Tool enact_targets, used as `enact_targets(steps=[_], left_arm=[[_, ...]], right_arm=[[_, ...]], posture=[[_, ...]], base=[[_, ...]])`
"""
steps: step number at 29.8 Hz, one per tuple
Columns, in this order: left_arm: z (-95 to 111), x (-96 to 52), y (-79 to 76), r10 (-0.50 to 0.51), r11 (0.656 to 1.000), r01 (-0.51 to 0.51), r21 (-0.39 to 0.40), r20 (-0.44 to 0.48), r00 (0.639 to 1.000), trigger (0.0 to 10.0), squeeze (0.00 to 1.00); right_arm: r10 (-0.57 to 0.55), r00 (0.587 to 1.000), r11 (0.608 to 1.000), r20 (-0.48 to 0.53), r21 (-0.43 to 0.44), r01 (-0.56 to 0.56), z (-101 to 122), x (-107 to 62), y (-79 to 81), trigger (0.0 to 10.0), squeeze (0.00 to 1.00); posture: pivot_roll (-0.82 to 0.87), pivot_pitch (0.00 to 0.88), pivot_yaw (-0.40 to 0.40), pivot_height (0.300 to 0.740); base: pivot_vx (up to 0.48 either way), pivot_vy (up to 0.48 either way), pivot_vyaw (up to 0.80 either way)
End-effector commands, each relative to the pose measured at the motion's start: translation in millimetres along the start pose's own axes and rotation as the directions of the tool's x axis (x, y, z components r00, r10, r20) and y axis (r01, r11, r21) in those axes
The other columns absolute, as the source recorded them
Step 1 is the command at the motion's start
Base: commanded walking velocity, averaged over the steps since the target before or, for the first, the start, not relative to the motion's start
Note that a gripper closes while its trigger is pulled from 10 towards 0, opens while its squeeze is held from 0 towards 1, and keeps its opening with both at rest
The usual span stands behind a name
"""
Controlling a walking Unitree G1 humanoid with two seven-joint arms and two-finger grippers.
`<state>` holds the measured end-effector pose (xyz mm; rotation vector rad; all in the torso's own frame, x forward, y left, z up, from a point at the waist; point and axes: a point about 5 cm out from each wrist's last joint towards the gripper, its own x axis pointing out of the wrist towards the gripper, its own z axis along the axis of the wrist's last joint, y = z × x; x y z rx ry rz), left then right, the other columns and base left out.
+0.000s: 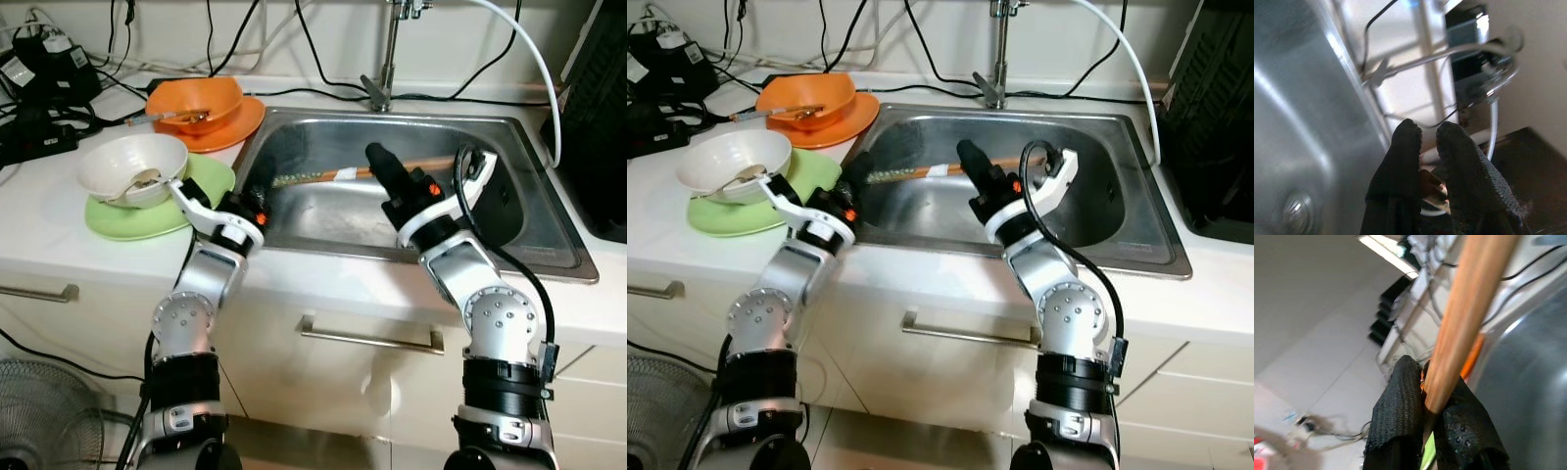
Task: Kitchen organization
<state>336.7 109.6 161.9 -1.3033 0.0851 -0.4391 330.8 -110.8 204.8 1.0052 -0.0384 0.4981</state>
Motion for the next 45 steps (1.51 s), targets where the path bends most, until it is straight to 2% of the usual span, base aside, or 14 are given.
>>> enact_targets(steps=[1, 7, 16, 22, 29, 30, 31, 36, 37, 38, 40, 43, 44, 45], left_arm=[[-2, 7.8, -9.9, -0.023, 0.999, 0.025, 0.046, -0.036, 0.999, 10.0, 1.00], [-1, 10.4, -10.9, -0.014, 0.991, 0.022, 0.132, -0.064, 0.998, 10.0, 1.00], [0, 8.2, -11.3, -0.011, 0.983, 0.023, 0.184, -0.070, 0.997, 10.0, 1.00], [-7, 5.0, -15.7, 0.000, 0.945, 0.050, 0.324, -0.151, 0.989, 10.0, 1.00], [-12, -1.3, -17.3, 0.030, 0.875, 0.096, 0.474, -0.252, 0.967, 10.0, 1.00], [-17, -3.5, -15.0, 0.068, 0.835, 0.109, 0.540, -0.297, 0.952, 10.0, 1.00], [-17, -3.5, -15.0, 0.068, 0.835, 0.109, 0.540, -0.297, 0.952, 10.0, 1.00], [-21, -13.4, -2.2, 0.205, 0.698, 0.112, 0.708, -0.347, 0.915, 10.0, 1.00], [-21, -15.7, 1.1, 0.234, 0.665, 0.110, 0.739, -0.346, 0.909, 10.0, 1.00], [-21, -17.1, 2.8, 0.247, 0.648, 0.111, 0.753, -0.346, 0.905, 10.0, 1.00], [-23, -22.5, 10.1, 0.298, 0.614, 0.114, 0.781, -0.363, 0.883, 10.0, 1.00], [-23, -24.1, 11.4, 0.310, 0.600, 0.114, 0.792, -0.361, 0.879, 10.0, 1.00], [-24, -24.7, 11.5, 0.311, 0.601, 0.114, 0.791, -0.363, 0.878, 10.0, 1.00], [-24, -25.6, 11.0, 0.314, 0.595, 0.120, 0.795, -0.367, 0.876, 10.0, 1.00]], right_arm=[[-0.117, 0.993, 0.992, 0.005, -0.044, 0.117, 1, -2.5, -15.3, 0.0, 0.00], [-0.219, 0.974, 0.957, 0.061, -0.180, 0.226, 6, -1.4, -28.0, 0.0, 0.00], [-0.265, 0.959, 0.931, 0.104, -0.230, 0.282, 9, -1.4, -35.5, 0.0, 0.00], [-0.303, 0.936, 0.867, 0.180, -0.356, 0.349, 14, -1.6, -41.6, 0.0, 0.00], [-0.298, 0.924, 0.693, 0.238, -0.612, 0.381, 19, -1.0, -44.8, 0.0, 0.00], [-0.297, 0.926, 0.618, 0.233, -0.692, 0.373, 16, -1.1, -47.1, 0.0, 0.00], [-0.297, 0.926, 0.618, 0.233, -0.692, 0.373, 16, -1.1, -47.1, 0.0, 0.00], [-0.294, 0.936, 0.364, 0.196, -0.882, 0.299, 6, -4.4, -56.5, 0.2, 0.00], [-0.296, 0.937, 0.333, 0.184, -0.900, 0.282, 4, -5.1, -58.7, 3.4, 0.00], [-0.296, 0.938, 0.318, 0.178, -0.908, 0.272, 3, -5.5, -59.9, 3.4, 0.00], [-0.302, 0.941, 0.292, 0.154, -0.924, 0.245, 0, -7.2, -64.2, 10.0, 0.00], [-0.298, 0.944, 0.298, 0.141, -0.926, 0.232, 0, -7.6, -65.1, 10.0, 0.00], [-0.291, 0.947, 0.307, 0.134, -0.925, 0.225, -1, -7.7, -64.9, 10.0, 1.00], [-0.284, 0.949, 0.307, 0.134, -0.925, 0.223, -1, -7.8, -65.0, 10.0, 1.00]], posture=[[-0.08, 0.000, 0.071, 0.740], [-0.08, 0.000, 0.069, 0.740], [-0.07, 0.000, 0.069, 0.740], [-0.07, 0.000, 0.070, 0.740], [-0.07, 0.000, 0.069, 0.740], [-0.06, 0.000, 0.067, 0.740], [-0.06, 0.000, 0.067, 0.740], [-0.06, 0.000, 0.066, 0.740], [-0.06, 0.000, 0.066, 0.740], [-0.06, 0.000, 0.066, 0.740], [-0.07, 0.000, 0.069, 0.740], [-0.07, 0.000, 0.069, 0.740], [-0.07, 0.000, 0.068, 0.740], [-0.07, 0.000, 0.068, 0.740]], base=[[0.000, 0.000, 0.00], [0.000, 0.000, 0.00], [0.000, 0.000, 0.00], [0.000, 0.000, 0.00], [0.000, 0.000, 0.00], [0.000, 0.000, 0.00], [0.000, 0.000, 0.00], [0.000, 0.000, 0.00], [0.000, 0.000, 0.00], [0.000, 0.000, 0.00], [0.000, 0.000, 0.00], [0.000, 0.000, 0.00], [0.000, 0.000, 0.00], [0.000, 0.000, 0.00]])
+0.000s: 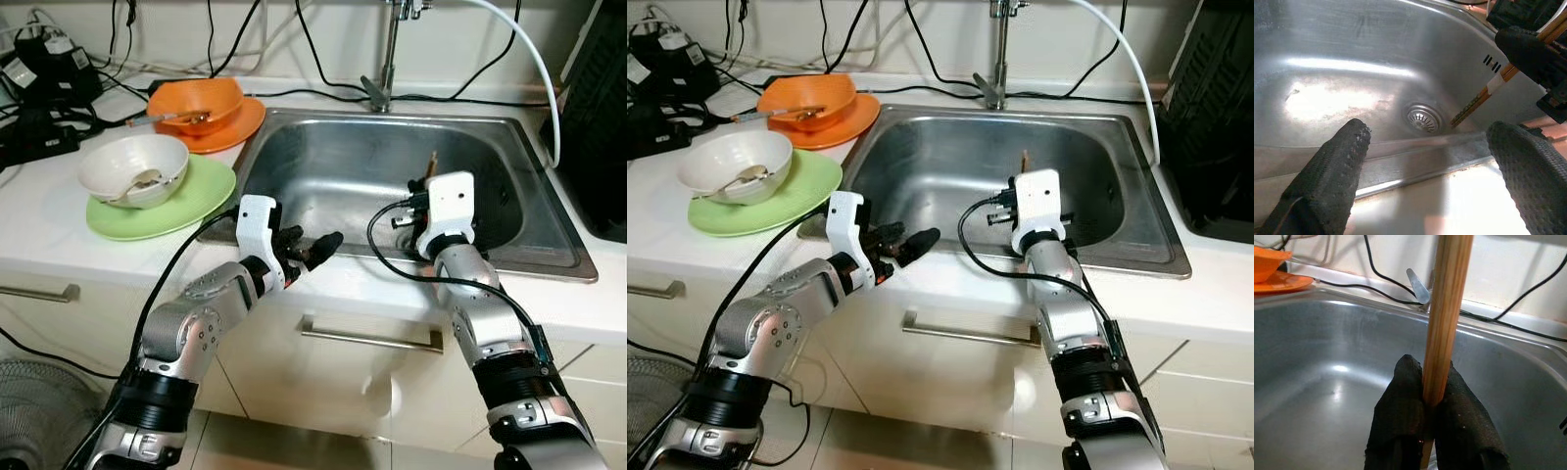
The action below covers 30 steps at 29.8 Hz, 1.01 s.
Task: Kitchen organization
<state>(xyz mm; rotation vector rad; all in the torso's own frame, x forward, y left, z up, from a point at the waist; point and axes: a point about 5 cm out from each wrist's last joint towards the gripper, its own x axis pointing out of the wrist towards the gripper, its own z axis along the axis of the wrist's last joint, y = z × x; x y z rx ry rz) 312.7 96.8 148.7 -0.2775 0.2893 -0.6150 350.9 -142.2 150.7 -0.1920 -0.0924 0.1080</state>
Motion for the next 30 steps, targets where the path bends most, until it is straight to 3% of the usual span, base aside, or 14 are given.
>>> enact_targets(steps=[1, 15, 18, 21, 28, 30], left_arm=[[-9, -2.9, 2.4, 0.024, 1.000, -0.023, 0.020, -0.055, 0.998, 10.0, 1.00], [-10, -1.4, 0.9, 0.032, 0.999, -0.030, 0.038, -0.064, 0.997, 10.0, 1.00], [-5, -1.8, -0.8, 0.047, 0.988, -0.038, 0.148, -0.055, 0.997, 10.0, 1.00], [13, -1.5, -3.8, 0.092, 0.951, -0.099, 0.294, 0.036, 0.995, 10.0, 1.00], [32, -4.0, -2.0, 0.167, 0.910, -0.223, 0.349, 0.183, 0.969, 10.0, 1.00], [39, -7.1, 1.8, 0.216, 0.878, -0.304, 0.369, 0.262, 0.941, 10.0, 1.00]], right_arm=[[0.012, 1.000, 1.000, 0.012, -0.009, -0.012, -1, -0.1, 2.1, 10.0, 1.00], [0.037, 0.999, 0.999, 0.032, 0.028, -0.038, -1, 0.7, 11.6, 10.0, 1.00], [0.035, 0.999, 0.996, 0.028, 0.086, -0.037, 1, 2.0, 11.4, 10.0, 1.00], [0.090, 0.995, 0.977, 0.050, 0.187, -0.098, 11, 2.0, 17.6, 10.0, 1.00], [0.140, 0.986, 0.962, 0.086, 0.223, -0.156, 19, -2.4, 24.5, 10.0, 1.00], [0.152, 0.984, 0.959, 0.094, 0.227, -0.170, 20, -4.8, 26.7, 10.0, 1.00]], posture=[[-0.07, 0.000, 0.066, 0.740], [-0.07, 0.000, 0.063, 0.740], [-0.07, 0.000, 0.063, 0.740], [-0.07, 0.000, 0.066, 0.740], [-0.07, 0.000, 0.065, 0.740], [-0.07, 0.000, 0.065, 0.740]], base=[[0.000, 0.000, 0.00], [0.000, 0.000, 0.00], [0.000, 0.000, 0.00], [0.000, 0.000, 0.00], [0.000, 0.000, 0.00], [0.000, 0.000, 0.00]])
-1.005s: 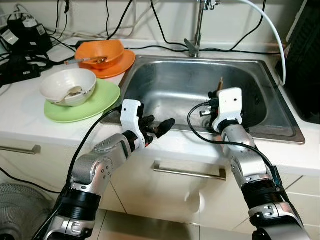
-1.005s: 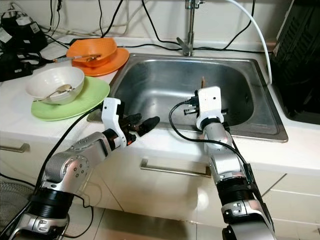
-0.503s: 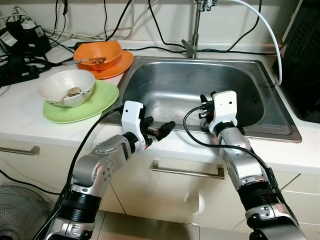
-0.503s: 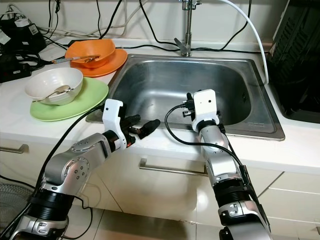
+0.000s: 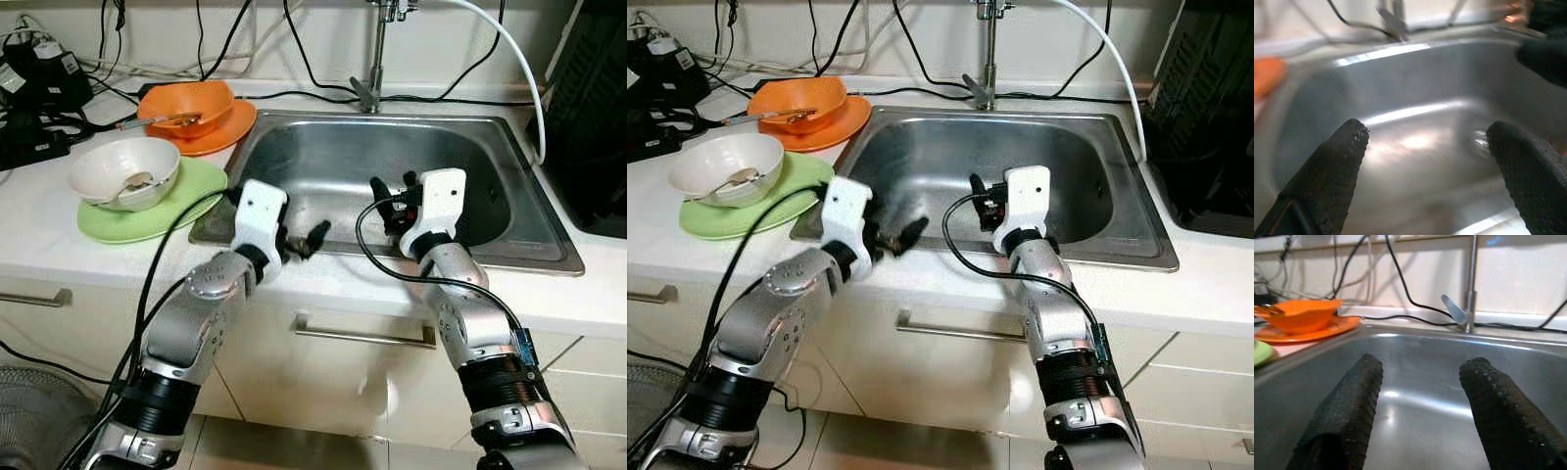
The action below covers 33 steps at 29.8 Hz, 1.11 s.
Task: Kitchen organization
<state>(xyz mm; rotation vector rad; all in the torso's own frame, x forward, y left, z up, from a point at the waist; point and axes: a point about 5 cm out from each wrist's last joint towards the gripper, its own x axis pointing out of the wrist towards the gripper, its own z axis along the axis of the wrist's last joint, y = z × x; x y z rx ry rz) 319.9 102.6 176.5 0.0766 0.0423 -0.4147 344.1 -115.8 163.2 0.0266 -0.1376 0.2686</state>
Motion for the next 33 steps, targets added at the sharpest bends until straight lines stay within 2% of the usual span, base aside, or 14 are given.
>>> enact_targets(steps=[1, 5, 9, 11, 16, 17, 18, 19, 20, 23, 26, 28, 31, 33], left_arm=[[14, -2.8, 12.6, 0.114, 0.993, -0.116, 0.021, 0.097, 0.989, 10.0, 1.00], [26, -6.5, 17.7, 0.137, 0.984, -0.156, 0.082, 0.199, 0.970, 10.0, 1.00], [33, -9.6, 25.9, 0.209, 0.969, -0.234, 0.075, 0.252, 0.945, 10.0, 1.00], [37, -13.3, 31.9, 0.287, 0.940, -0.330, 0.093, 0.312, 0.906, 10.0, 1.00], [43, -18.3, 38.1, 0.309, 0.931, -0.355, 0.086, 0.331, 0.892, 10.0, 1.00], [45, -19.0, 37.9, 0.308, 0.930, -0.357, 0.088, 0.342, 0.888, 10.0, 0.90], [47, -19.7, 37.5, 0.309, 0.928, -0.361, 0.090, 0.354, 0.883, 10.0, 0.36], [49, -20.0, 37.3, 0.311, 0.927, -0.365, 0.087, 0.365, 0.877, 10.0, 0.14], [52, -20.7, 37.6, 0.318, 0.925, -0.372, 0.079, 0.375, 0.871, 10.0, 0.00], [61, -23.8, 40.7, 0.343, 0.918, -0.395, 0.046, 0.411, 0.844, 10.0, 0.00], [63, -24.7, 41.9, 0.347, 0.917, -0.397, 0.040, 0.415, 0.841, 10.0, 0.00], [63, -25.1, 43.7, 0.351, 0.916, -0.399, 0.034, 0.413, 0.840, 10.0, 0.00], [63, -25.6, 45.9, 0.361, 0.912, -0.408, 0.029, 0.412, 0.836, 10.0, 0.00], [64, -25.5, 46.1, 0.363, 0.912, -0.410, 0.028, 0.412, 0.835, 10.0, 0.00]], right_arm=[[0.027, 1.000, 1.000, 0.006, 0.013, -0.028, 3, -2.7, 5.3, 10.0, 1.00], [0.052, 0.998, 0.999, 0.021, 0.004, -0.052, 8, -5.2, 9.4, 10.0, 1.00], [0.050, 0.998, 0.999, 0.042, 0.017, -0.051, 13, -7.0, 9.9, 10.0, 1.00], [0.052, 0.997, 0.999, 0.053, 0.010, -0.053, 16, -7.1, 10.0, 10.0, 1.00], [0.062, 0.997, 0.998, 0.052, 0.012, -0.063, 19, -6.3, 11.7, 10.0, 1.00], [0.063, 0.997, 0.998, 0.054, 0.013, -0.064, 20, -6.0, 12.0, 10.0, 1.00], [0.065, 0.996, 0.998, 0.058, 0.015, -0.066, 21, -5.8, 12.2, 10.0, 1.00], [0.066, 0.996, 0.998, 0.061, 0.016, -0.067, 22, -5.7, 12.4, 10.0, 1.00], [0.067, 0.996, 0.998, 0.063, 0.015, -0.068, 23, -5.5, 12.4, 10.0, 0.98], [0.068, 0.995, 0.997, 0.075, 0.016, -0.069, 27, -4.8, 12.9, 10.0, 0.92], [0.067, 0.994, 0.997, 0.083, 0.020, -0.069, 29, -4.6, 12.7, 10.0, 0.89], [0.071, 0.993, 0.997, 0.093, 0.018, -0.073, 31, -4.4, 12.9, 10.0, 0.66], [0.076, 0.992, 0.997, 0.096, 0.016, -0.077, 32, -4.3, 13.2, 10.0, 0.55], [0.078, 0.992, 0.997, 0.095, 0.016, -0.079, 32, -4.6, 13.4, 10.0, 0.54]], posture=[[-0.07, 0.000, 0.065, 0.740], [-0.07, 0.000, 0.062, 0.740], [-0.07, 0.000, 0.055, 0.740], [-0.07, 0.000, 0.052, 0.740], [-0.06, 0.000, 0.049, 0.740], [-0.06, 0.000, 0.047, 0.740], [-0.06, 0.000, 0.045, 0.740], [-0.06, 0.000, 0.043, 0.740], [-0.06, 0.000, 0.042, 0.740], [-0.06, 0.000, 0.040, 0.740], [-0.06, 0.000, 0.039, 0.740], [-0.07, 0.000, 0.039, 0.740], [-0.07, 0.000, 0.039, 0.740], [-0.07, 0.000, 0.038, 0.740]], base=[[0.000, 0.000, 0.00], [0.000, 0.000, 0.00], [0.000, 0.000, 0.00], [0.000, 0.000, 0.00], [0.000, 0.000, 0.00], [0.000, 0.000, -0.74], [0.000, 0.000, -0.80], [0.000, 0.000, -0.80], [0.000, 0.000, -0.80], [0.000, 0.000, -0.80], [0.000, 0.000, -0.80], [0.000, 0.000, 0.00], [0.000, 0.000, 0.00], [0.000, 0.000, 0.00]])
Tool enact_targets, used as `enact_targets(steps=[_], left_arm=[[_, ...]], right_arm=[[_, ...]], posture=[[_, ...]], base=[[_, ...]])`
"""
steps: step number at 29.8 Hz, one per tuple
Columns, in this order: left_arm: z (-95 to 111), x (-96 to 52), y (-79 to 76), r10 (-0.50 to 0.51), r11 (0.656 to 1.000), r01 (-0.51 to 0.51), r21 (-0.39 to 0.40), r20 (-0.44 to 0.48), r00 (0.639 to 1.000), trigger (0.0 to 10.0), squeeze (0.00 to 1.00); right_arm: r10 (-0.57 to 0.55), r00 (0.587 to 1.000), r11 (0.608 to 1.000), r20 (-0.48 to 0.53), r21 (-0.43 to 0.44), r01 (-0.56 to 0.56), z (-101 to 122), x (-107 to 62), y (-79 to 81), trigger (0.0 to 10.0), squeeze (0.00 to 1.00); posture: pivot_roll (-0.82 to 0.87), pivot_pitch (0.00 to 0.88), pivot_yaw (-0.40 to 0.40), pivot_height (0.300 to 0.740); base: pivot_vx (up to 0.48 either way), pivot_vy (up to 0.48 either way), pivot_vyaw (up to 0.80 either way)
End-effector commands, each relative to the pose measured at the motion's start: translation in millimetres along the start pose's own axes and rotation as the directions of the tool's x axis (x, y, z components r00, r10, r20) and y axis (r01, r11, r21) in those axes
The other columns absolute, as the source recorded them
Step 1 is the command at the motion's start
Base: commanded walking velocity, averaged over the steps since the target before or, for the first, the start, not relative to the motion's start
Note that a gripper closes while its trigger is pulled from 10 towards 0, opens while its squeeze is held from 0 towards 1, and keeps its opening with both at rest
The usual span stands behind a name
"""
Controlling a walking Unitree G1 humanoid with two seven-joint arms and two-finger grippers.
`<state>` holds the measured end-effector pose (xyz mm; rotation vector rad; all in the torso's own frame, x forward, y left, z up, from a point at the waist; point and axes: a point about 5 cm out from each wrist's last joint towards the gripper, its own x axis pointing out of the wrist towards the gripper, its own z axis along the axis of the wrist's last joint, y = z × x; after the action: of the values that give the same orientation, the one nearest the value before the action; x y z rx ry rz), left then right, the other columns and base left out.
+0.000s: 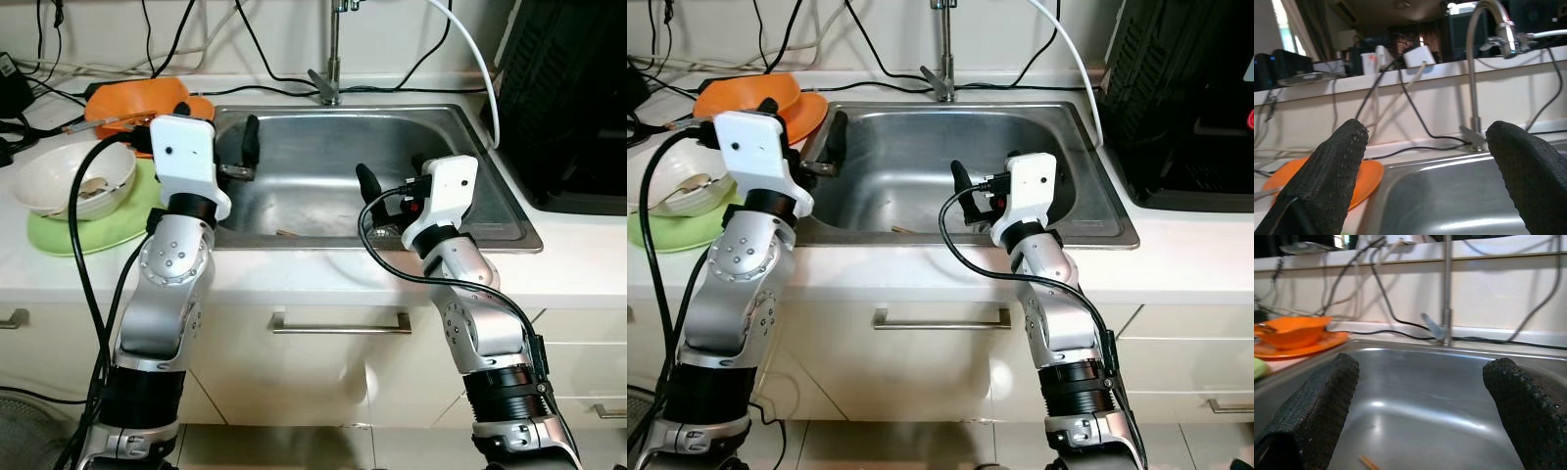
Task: Kitchen organization
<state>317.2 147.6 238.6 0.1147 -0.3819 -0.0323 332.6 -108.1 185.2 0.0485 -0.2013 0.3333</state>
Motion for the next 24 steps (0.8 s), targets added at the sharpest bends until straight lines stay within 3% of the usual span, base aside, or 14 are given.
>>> enact_targets(steps=[1, 4, 16, 24], left_arm=[[5.4, 1.9, 2.6, 0.017, 1.000, -0.017, -0.001, 0.017, 1.000, 10.0, 0.00], [6.3, 2.5, 2.5, 0.018, 1.000, -0.018, -0.004, 0.019, 1.000, 10.0, 0.00], [6.0, 3.3, 0.1, 0.009, 1.000, -0.008, -0.015, 0.018, 1.000, 10.0, 0.00], [5.7, 3.0, -0.2, -0.017, 1.000, 0.017, 0.000, 0.025, 1.000, 10.0, 0.00]], right_arm=[[0.015, 0.999, 1.000, 0.028, 0.002, -0.015, 9.3, 2.0, 2.8, 10.0, 0.54], [0.016, 1.000, 1.000, 0.027, 0.001, -0.016, 9.4, 1.7, 2.9, 10.0, 0.54], [0.010, 1.000, 1.000, 0.026, -0.013, -0.010, 10.5, 0.0, 1.4, 10.0, 0.51], [0.007, 1.000, 1.000, 0.023, -0.017, -0.007, 10.1, -0.4, 1.5, 10.0, 0.51]], posture=[[-0.07, 0.000, 0.038, 0.740], [-0.07, 0.000, 0.039, 0.740], [-0.08, 0.000, 0.039, 0.740], [-0.08, 0.000, 0.041, 0.740]], base=[[0.000, 0.000, 0.00], [0.000, -0.205, 0.00], [0.000, 0.391, 0.00], [0.000, 0.000, 0.00]])
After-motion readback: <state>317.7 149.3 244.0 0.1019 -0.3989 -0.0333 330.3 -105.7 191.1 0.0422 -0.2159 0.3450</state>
